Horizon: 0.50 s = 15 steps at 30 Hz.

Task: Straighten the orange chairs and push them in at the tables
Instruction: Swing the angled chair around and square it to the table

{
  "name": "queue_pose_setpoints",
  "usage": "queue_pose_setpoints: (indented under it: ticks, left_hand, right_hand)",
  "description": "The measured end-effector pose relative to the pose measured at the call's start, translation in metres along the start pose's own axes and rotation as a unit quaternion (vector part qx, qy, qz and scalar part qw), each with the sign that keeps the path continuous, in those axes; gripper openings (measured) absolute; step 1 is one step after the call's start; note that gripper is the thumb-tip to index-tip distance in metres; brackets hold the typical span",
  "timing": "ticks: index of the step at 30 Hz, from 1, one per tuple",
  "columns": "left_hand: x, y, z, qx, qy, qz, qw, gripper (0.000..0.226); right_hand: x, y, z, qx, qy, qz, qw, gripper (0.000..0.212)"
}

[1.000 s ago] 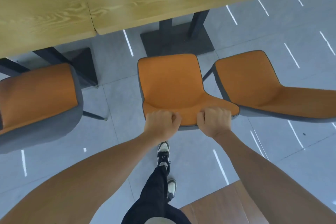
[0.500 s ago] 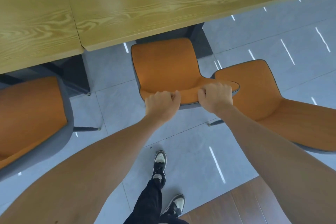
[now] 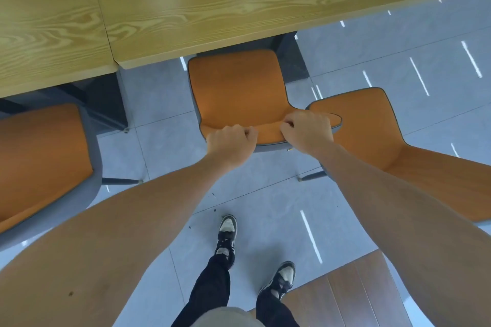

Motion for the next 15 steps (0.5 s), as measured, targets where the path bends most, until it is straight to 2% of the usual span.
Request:
queue_pose_setpoints:
  ticks: [2, 4, 8, 11, 15]
  left_hand:
    - [0.001, 0.002, 0.000, 0.003, -0.012, -0.040, 0.999, 0.058]
    - [0.009, 0.010, 0.005, 0.011, -0.036, -0.058, 0.998, 0.065]
    - [0.013, 0.023, 0.034, 0.021, -0.081, -0.069, 0.994, 0.064]
    - [0.004, 0.030, 0.072, 0.031, -0.137, -0.060, 0.988, 0.068]
    - [-0.018, 0.041, 0.145, 0.050, -0.190, -0.068, 0.978, 0.085]
  right_hand:
    - [-0.001, -0.003, 0.000, -0.006, -0.041, -0.068, 0.997, 0.026]
    - [0.009, 0.011, 0.001, 0.002, -0.089, -0.096, 0.991, 0.027]
    - [0.038, 0.057, 0.017, 0.062, -0.068, -0.060, 0.994, 0.030]
    - [0.048, 0.087, 0.053, 0.055, -0.063, -0.075, 0.994, 0.044]
    - [0.070, 0.115, 0.124, 0.029, -0.062, -0.070, 0.995, 0.033]
Point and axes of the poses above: each hand's wrist, its own y-axis away from the middle knuckle, its own x-axis out of the back of the hand, z = x × y, the point moved 7 cm from there along -y, towards the middle knuckle, and after that the axes turned 1 degree about -x, right-handed, at the moved point
